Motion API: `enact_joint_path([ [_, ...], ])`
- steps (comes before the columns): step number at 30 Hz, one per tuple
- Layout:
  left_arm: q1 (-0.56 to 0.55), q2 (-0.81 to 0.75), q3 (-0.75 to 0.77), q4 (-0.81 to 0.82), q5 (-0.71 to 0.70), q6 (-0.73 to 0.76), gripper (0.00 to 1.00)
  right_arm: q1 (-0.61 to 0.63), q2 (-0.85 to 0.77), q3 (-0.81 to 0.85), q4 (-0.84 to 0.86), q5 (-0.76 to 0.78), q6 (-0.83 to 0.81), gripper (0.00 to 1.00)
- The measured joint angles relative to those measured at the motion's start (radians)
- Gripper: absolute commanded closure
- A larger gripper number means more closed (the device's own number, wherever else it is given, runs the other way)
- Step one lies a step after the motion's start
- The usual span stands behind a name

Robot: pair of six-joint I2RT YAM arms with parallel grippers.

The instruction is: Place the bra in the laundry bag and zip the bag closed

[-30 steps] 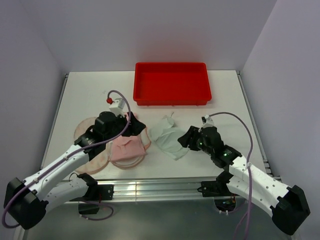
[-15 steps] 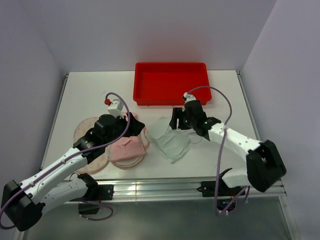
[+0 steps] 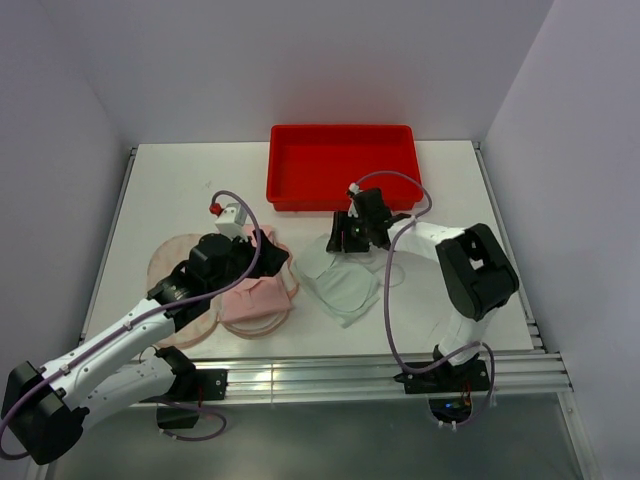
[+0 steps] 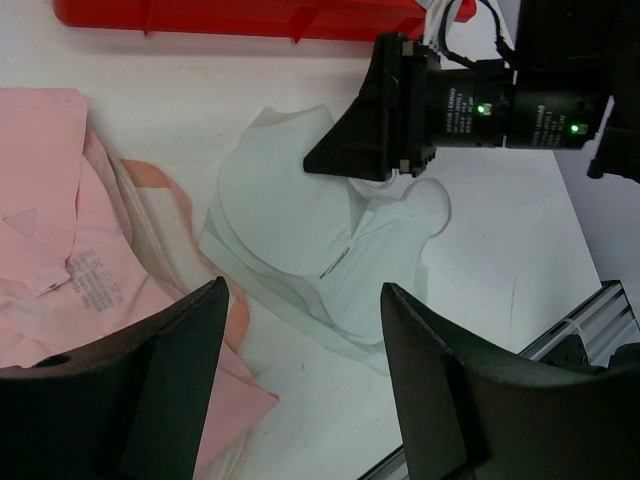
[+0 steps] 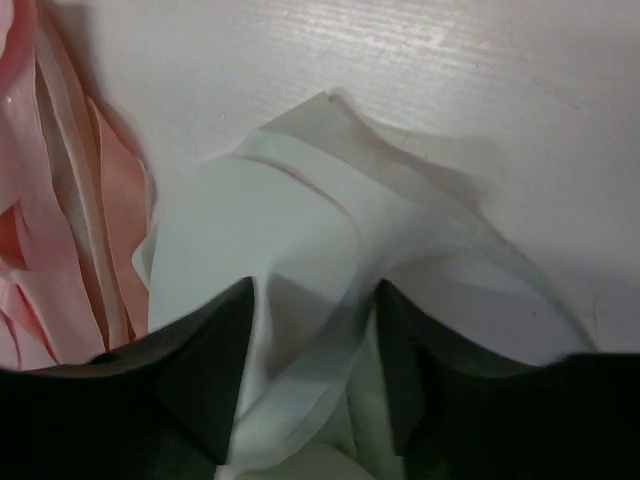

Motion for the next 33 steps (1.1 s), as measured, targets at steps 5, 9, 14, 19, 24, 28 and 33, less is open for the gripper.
enact_joint_path([
  [5,-0.001,0.000,0.000,0.013,0.003,0.000,0.25,-0.027,0.068,0.029,0.063,-0.040,0.051,0.95],
  [9,-0.001,0.000,0.000,0.013,0.002,0.002,0.17,-0.037,0.012,-0.041,0.185,-0.036,0.084,1.00],
  [14,-0.001,0.013,0.000,0.019,0.009,0.003,0.11,-0.038,-0.274,-0.244,0.347,-0.040,0.116,1.00],
  [19,-0.002,0.019,0.015,0.026,0.032,0.003,0.08,-0.035,-0.549,-0.384,0.553,-0.078,0.166,1.00],
  [24,-0.002,0.018,0.064,0.077,0.063,0.013,0.07,-0.013,-0.681,-0.421,0.660,-0.113,0.195,1.00],
  [28,-0.005,0.018,0.097,0.137,0.111,0.022,0.10,0.007,-0.743,-0.423,0.706,-0.127,0.213,1.00],
  [33,-0.014,0.019,0.103,0.193,0.174,0.029,0.28,0.040,-0.776,-0.423,0.721,-0.141,0.223,1.00],
])
